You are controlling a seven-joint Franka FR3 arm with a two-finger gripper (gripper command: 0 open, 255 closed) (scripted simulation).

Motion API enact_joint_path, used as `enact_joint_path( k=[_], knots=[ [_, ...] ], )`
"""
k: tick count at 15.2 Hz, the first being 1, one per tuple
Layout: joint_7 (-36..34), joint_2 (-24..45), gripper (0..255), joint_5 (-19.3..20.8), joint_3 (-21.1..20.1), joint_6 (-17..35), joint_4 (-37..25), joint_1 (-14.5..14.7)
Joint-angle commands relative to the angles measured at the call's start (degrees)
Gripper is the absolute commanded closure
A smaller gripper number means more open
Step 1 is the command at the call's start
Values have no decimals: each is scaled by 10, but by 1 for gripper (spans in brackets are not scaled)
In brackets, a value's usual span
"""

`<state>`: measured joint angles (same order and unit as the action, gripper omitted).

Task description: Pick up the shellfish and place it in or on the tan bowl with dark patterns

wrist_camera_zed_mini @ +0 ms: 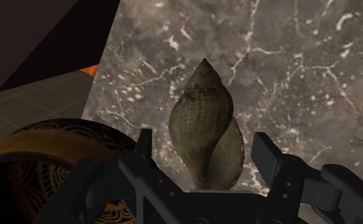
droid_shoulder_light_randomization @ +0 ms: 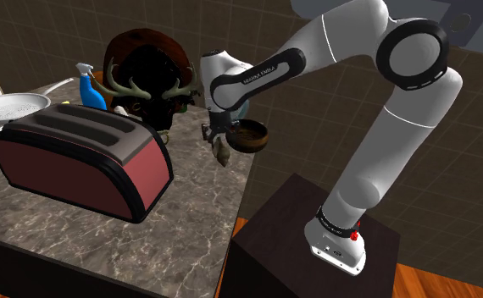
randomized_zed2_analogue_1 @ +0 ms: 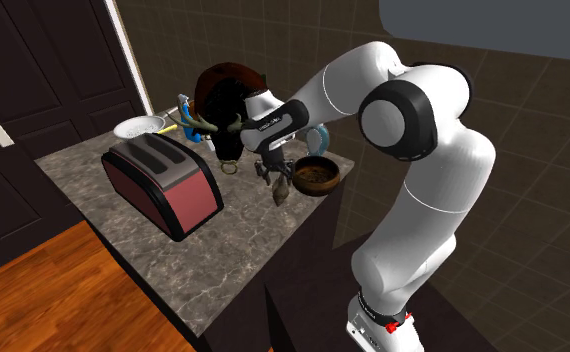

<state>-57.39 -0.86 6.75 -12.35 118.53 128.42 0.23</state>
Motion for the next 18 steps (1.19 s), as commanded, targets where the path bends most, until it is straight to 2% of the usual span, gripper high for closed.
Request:
enact_joint_path(
  k=[1,9,17,18],
  knots=[
    [-53,-7,0,6,-12,20,24,12],
    [-64,20,0,20,-10,80,58,9],
    [-64,20,0,20,-10,79,58,9],
    [-64,20,255,20,-10,79,58,9]
  ],
)
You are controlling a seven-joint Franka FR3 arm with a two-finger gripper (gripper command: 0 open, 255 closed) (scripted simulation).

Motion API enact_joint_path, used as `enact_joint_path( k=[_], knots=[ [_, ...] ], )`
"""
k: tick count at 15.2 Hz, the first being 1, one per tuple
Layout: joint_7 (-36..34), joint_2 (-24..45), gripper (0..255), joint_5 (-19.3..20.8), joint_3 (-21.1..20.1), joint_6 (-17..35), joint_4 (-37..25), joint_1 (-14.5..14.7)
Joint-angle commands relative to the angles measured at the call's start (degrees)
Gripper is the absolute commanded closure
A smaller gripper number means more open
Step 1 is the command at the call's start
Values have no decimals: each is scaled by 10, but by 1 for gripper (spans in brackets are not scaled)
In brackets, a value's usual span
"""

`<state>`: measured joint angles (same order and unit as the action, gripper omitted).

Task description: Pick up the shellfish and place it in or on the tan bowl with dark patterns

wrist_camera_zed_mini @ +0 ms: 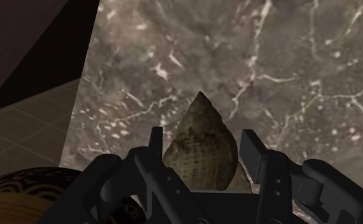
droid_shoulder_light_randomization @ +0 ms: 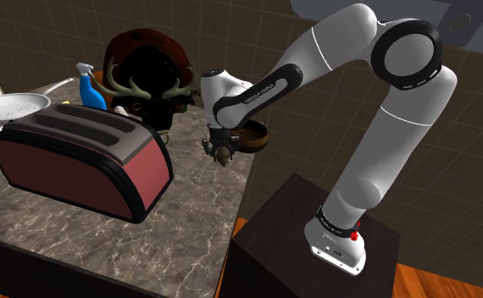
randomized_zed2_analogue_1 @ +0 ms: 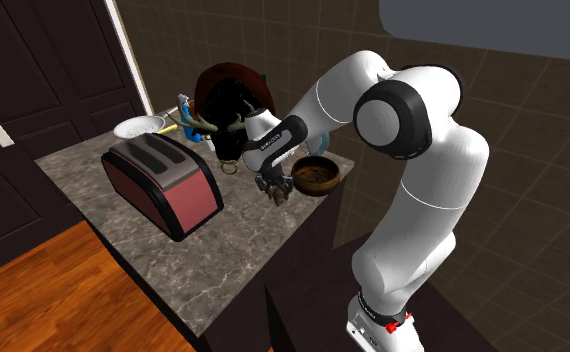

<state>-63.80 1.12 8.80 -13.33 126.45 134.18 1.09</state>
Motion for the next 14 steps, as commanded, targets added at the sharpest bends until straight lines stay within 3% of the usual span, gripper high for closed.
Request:
enact_joint_path(
  k=[1,9,14],
  knots=[
    [0,0,255,0,0,0,0,0],
    [0,0,255,0,0,0,0,0],
    [11,-26,255,-11,-1,-37,-13,0]
  ],
)
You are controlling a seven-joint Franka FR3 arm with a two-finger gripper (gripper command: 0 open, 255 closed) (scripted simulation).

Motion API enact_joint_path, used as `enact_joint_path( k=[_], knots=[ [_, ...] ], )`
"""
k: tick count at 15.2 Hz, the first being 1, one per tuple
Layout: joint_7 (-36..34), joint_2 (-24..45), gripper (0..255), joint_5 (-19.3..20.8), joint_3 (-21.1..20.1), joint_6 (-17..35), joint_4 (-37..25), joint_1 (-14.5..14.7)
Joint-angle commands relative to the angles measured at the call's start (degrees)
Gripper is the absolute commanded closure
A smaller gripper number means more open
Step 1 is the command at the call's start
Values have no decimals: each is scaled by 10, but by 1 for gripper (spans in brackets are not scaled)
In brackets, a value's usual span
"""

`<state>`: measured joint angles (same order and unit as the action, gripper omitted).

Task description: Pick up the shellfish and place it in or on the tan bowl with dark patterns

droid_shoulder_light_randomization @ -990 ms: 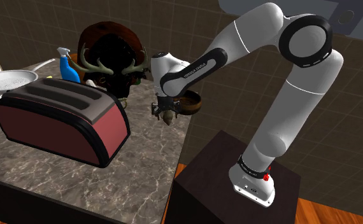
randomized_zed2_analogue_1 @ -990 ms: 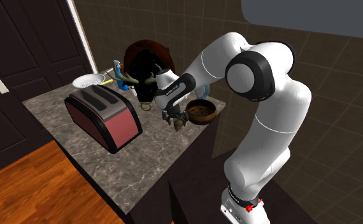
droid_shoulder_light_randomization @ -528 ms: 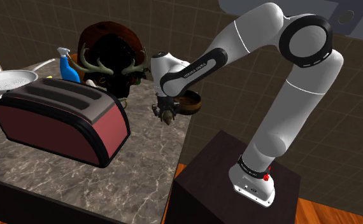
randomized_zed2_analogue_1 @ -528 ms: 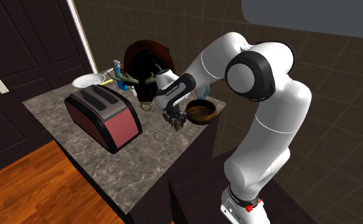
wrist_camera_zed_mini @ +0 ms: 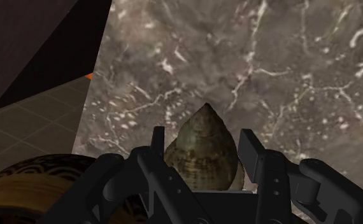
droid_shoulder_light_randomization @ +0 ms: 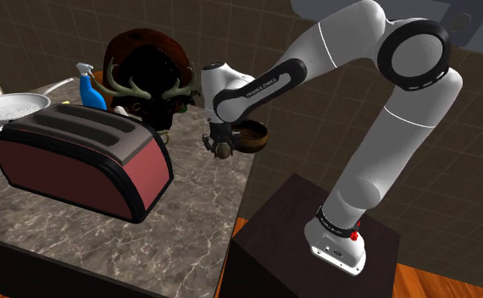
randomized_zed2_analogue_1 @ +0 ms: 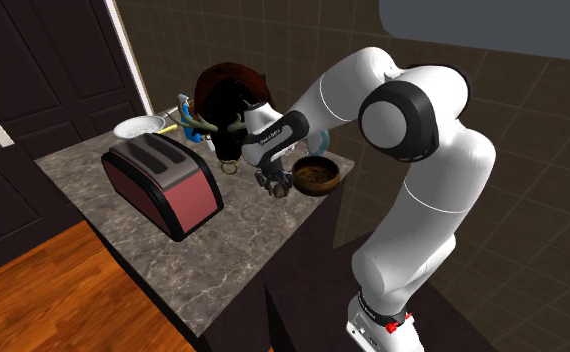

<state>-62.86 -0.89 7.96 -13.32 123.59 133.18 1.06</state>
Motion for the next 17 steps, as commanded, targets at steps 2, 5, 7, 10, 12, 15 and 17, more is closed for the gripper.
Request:
enact_joint_path(
  k=[2,5,7,10,12,15,17],
  knots=[
    [6,-15,255,-6,0,-24,-10,1],
    [11,-28,255,-12,0,-47,-20,1],
    [15,-37,255,-15,0,-62,-28,1],
    [20,-48,255,-19,1,-85,-40,1],
    [23,-55,255,-21,1,-100,-49,2],
    [27,-64,255,-24,2,-123,-63,2],
    [30,-70,255,-26,2,-139,-73,2]
  ],
)
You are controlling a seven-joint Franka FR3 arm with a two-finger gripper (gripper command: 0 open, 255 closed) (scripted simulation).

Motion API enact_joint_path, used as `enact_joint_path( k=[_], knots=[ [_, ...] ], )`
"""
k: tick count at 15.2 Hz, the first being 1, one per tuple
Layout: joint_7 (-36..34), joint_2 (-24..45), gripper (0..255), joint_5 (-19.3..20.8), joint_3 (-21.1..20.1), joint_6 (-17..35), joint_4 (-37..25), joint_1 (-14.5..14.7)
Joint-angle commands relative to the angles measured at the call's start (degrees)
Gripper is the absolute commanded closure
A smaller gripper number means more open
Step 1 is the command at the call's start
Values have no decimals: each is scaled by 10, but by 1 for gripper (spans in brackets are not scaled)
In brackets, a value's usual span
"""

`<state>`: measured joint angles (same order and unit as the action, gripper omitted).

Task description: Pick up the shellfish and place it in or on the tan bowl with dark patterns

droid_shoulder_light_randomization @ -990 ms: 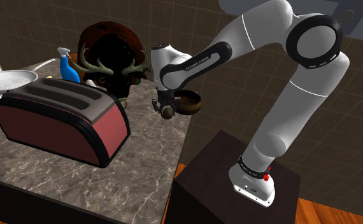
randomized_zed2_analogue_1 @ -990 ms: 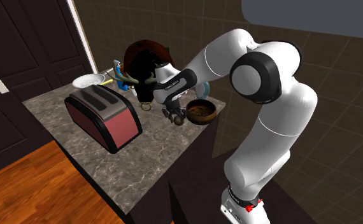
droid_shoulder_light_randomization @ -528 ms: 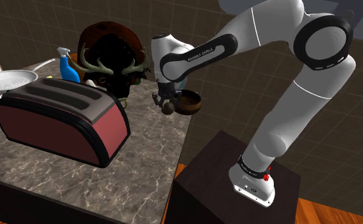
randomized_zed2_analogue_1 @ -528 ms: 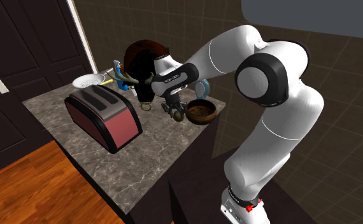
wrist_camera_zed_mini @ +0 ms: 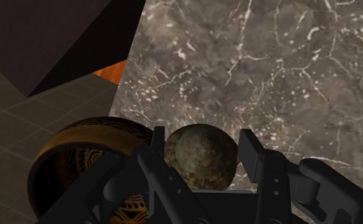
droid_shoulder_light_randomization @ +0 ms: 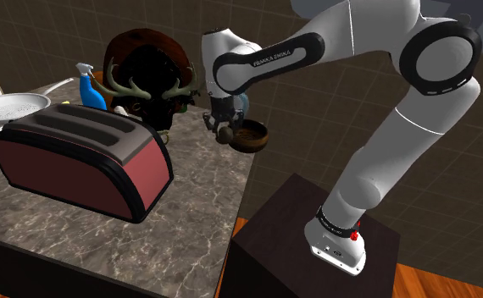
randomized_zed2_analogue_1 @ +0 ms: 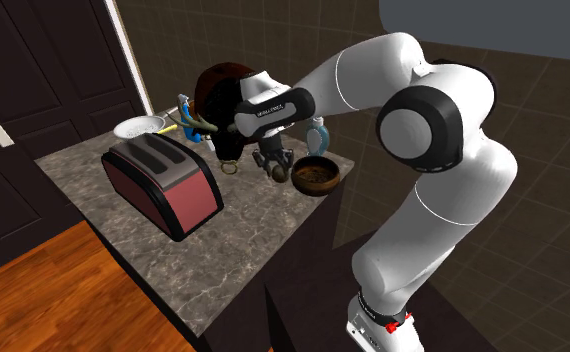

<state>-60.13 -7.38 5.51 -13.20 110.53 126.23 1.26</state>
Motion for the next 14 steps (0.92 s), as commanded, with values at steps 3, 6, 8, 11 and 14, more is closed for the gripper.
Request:
enact_joint_path(
  k=[3,6,8,11,14],
  knots=[
    [6,-12,255,-3,1,-31,-19,0],
    [10,-19,255,-5,2,-54,-36,0],
    [12,-22,255,-6,2,-69,-48,0],
    [14,-26,255,-7,3,-87,-62,0],
    [55,-49,255,-1,28,-80,-37,-18]
  ],
)
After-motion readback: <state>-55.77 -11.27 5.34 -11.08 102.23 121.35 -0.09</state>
